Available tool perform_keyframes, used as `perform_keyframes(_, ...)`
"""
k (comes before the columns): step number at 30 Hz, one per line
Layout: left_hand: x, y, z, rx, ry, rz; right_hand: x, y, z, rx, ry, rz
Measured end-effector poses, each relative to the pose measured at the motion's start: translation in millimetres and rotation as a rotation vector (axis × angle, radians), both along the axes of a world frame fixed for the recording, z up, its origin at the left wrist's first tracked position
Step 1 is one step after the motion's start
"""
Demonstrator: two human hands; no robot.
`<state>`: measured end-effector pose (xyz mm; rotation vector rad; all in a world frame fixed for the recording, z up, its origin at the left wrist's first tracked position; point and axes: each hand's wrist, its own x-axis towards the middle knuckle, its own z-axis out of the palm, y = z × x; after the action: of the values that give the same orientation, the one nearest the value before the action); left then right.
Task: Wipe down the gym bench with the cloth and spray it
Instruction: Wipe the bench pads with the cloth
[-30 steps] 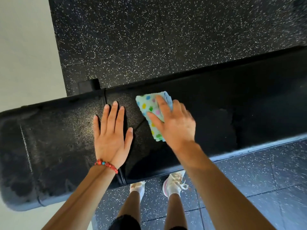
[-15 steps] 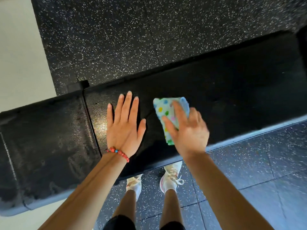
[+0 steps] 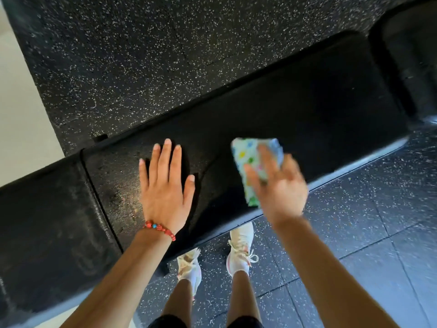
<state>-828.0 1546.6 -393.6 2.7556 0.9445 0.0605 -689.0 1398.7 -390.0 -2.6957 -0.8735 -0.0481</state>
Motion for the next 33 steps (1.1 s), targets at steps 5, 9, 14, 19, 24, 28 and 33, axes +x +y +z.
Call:
perform_keyframes(5, 57, -21, 2, -0.007, -0.013, -0.108, 22, -23, -3, -0.013, -0.044, 0.237)
perform_keyframes(9, 79, -23, -5, -0.014, 0.028, -0.116, 94, -61, 5, -0.02, 0.011, -0.184)
perform_keyframes(14, 81, -25, -10, 0.013, 0.063, -0.105, 108, -63, 7, 0.018, 0.083, -0.449)
perform_keyframes(19, 83, -26, -10, 0.026, 0.06, -0.097, 54, -27, -5, 0.053, -0.027, -0.08)
perform_keyframes(24, 88, -31, -7, 0.028, 0.05, -0.051, 84, -25, -11, 0.039, -0.108, 0.254)
perform_keyframes(28, 111, -44, 3, -0.015, -0.007, -0.013, 155, -22, -10, 0.033, -0.123, -0.026)
perform_keyframes(33, 160, -60, 6, -0.024, -0.04, -0.16, 194, -3, -7, 0.049, -0.065, -0.194)
